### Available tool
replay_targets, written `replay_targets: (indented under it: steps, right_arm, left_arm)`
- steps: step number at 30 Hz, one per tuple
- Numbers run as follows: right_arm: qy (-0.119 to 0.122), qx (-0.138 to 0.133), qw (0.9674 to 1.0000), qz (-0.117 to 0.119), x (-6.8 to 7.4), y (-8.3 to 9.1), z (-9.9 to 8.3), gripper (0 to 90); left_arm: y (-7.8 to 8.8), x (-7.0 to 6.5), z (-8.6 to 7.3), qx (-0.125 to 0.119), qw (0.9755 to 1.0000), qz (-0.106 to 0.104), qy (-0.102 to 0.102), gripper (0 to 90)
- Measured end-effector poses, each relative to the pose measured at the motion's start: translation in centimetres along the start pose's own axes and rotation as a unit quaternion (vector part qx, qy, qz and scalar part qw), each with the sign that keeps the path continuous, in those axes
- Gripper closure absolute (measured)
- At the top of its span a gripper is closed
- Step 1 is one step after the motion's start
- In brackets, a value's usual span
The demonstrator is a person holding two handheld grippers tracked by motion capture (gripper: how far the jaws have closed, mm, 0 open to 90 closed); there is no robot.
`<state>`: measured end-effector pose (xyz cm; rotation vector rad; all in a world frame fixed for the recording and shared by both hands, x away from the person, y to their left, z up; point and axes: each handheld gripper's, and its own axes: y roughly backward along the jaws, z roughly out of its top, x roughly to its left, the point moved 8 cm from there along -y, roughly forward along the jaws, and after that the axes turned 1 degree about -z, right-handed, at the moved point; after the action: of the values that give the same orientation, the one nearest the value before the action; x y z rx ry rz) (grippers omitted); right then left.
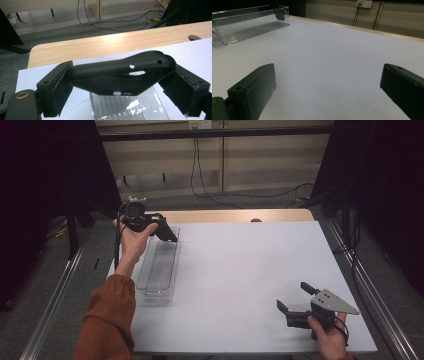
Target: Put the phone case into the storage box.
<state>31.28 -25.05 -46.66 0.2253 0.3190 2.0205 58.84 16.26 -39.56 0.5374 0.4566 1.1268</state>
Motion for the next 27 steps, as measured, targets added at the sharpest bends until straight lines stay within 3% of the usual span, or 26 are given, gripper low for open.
replay_targets:
  steps: [8,18,20,27]
  right_arm:
    - [0.001,0.000,1.0000,0.000,0.0,0.0,0.0,0.0]
    - [0.000,0.000,1.0000,0.002,0.0,0.0,0.0,0.0]
    - [0.002,0.002,1.0000,0.000,0.0,0.0,-0.1,0.0]
    - [0.002,0.004,1.0000,0.001,0.1,-0.1,-0.1,0.0]
  left_arm:
    - [-0.5,-0.3,-0.1,-0.002,0.9998,0.019,0.009,13.8]
    - [-1.1,-0.9,-0.1,-0.005,0.9992,0.040,0.006,13.4]
    - [-1.3,-1.1,0.0,-0.006,0.9991,0.041,-0.009,13.0]
    - [-1.8,-1.6,0.2,-0.015,0.9985,0.047,-0.026,12.5]
